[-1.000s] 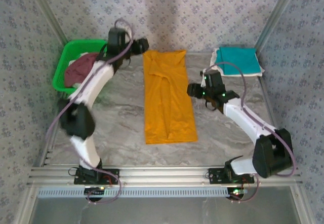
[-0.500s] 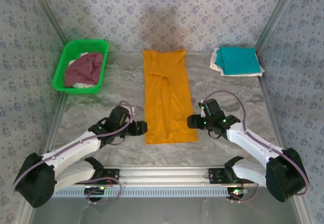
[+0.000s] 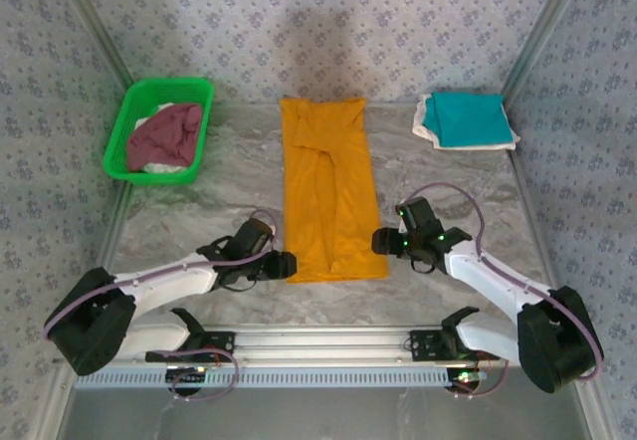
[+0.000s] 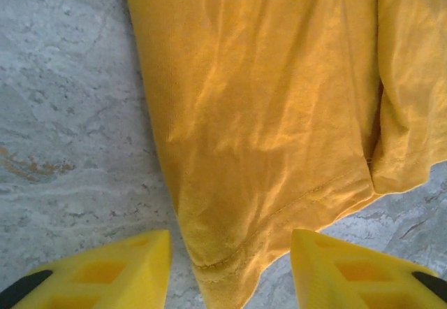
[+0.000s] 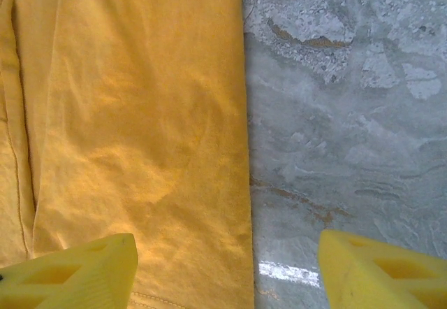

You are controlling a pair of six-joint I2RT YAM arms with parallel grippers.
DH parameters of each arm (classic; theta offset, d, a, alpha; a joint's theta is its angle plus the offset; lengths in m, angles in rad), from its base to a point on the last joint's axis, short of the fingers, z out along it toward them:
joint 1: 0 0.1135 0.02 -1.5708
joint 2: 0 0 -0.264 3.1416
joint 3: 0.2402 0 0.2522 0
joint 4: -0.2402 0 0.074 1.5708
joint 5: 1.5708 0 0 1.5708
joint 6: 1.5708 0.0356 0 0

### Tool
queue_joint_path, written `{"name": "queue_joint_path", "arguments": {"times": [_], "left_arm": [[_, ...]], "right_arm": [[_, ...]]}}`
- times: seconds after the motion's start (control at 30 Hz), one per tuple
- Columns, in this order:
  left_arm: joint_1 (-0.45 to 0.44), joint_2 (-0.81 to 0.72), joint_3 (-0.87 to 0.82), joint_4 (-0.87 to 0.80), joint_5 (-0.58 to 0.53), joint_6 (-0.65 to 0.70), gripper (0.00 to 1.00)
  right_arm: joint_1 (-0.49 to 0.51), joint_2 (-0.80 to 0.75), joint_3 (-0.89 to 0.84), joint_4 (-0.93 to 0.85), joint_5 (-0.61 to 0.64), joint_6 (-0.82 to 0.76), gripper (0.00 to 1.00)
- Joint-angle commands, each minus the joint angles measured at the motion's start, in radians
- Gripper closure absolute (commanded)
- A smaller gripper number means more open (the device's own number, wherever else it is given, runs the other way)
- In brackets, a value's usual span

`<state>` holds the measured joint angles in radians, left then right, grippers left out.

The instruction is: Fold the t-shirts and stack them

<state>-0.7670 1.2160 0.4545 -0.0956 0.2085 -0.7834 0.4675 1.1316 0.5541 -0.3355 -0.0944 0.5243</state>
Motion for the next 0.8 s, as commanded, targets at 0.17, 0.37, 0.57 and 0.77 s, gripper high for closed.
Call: {"name": "queue_joint_path", "arguments": {"times": [0.17, 0.37, 0.57, 0.77], "left_arm": [[-0.005, 0.118, 0.01, 0.072, -0.003, -0.002, 0.64], [-0.007, 0.185, -0.004, 0.125, 0.01, -0.012, 0.74], [-0.008, 0.197, -0.021, 0.126, 0.001, -0.016, 0.85], [-0.008, 0.201, -0.044, 0.143, -0.009, -0.026, 0.98]], "right_arm": [[0.039, 0.058, -0.011, 0.026, -0.034, 0.037, 0.3], [0.096, 0.075, -0.024, 0.015, -0.036, 0.073, 0.3], [0.125, 0.08, -0.049, -0.005, -0.048, 0.12, 0.31], [0.157, 0.075, -0.074, -0.003, -0.055, 0.159, 0.34]]}}
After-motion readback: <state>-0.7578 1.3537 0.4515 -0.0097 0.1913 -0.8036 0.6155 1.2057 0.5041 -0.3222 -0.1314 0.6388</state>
